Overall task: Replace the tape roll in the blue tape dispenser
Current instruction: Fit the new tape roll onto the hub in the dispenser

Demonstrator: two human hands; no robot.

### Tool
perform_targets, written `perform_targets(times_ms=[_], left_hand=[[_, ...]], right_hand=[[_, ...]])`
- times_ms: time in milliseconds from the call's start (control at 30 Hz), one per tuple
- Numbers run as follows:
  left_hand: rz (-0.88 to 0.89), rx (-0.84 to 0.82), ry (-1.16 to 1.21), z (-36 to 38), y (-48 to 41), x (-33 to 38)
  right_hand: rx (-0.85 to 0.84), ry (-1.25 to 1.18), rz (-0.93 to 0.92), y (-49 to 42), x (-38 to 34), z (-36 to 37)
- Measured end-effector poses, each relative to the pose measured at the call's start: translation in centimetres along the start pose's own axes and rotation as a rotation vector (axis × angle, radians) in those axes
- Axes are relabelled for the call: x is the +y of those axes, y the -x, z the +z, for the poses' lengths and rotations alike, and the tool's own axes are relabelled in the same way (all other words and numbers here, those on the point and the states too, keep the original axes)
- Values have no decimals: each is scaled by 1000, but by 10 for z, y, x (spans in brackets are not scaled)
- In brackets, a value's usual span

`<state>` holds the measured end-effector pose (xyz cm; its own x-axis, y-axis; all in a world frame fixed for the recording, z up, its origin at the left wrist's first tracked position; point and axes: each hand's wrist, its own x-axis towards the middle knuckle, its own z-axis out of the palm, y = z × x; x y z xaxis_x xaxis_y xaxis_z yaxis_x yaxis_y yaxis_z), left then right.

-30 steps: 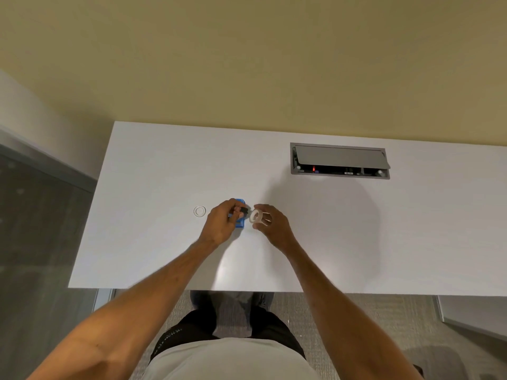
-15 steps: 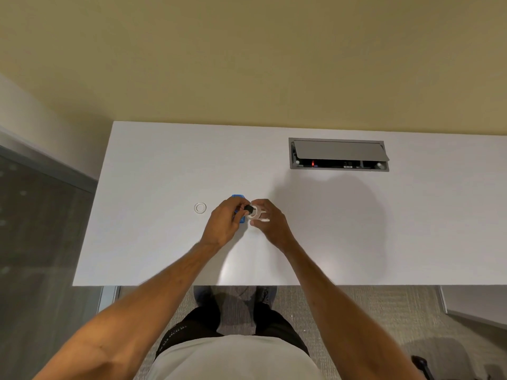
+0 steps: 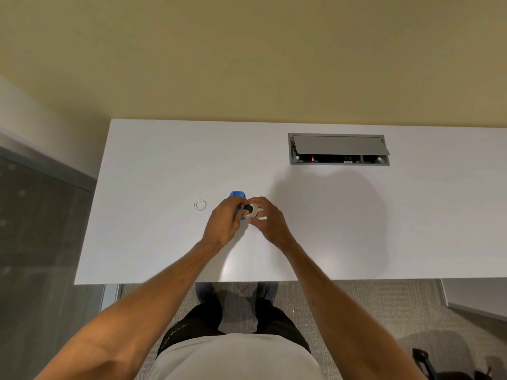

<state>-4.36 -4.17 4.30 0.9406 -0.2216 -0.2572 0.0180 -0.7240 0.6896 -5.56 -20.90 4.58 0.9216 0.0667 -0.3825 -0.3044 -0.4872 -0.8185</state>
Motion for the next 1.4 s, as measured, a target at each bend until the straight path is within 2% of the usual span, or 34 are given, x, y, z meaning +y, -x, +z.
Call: perform_targets(times_ms=[300, 733, 1033, 1400], left_hand=[[15, -18, -37, 0, -5, -1], [-117, 47, 158, 7, -15, -7], [-164, 86, 174, 13, -15, -15], [-172, -26, 54, 2, -17, -39]], right_hand=[[19, 4, -31, 0, -2, 1], [-37, 54, -40, -10, 1, -5], [-39, 118, -18, -22, -4, 2], [-81, 236, -98, -52, -14, 20]])
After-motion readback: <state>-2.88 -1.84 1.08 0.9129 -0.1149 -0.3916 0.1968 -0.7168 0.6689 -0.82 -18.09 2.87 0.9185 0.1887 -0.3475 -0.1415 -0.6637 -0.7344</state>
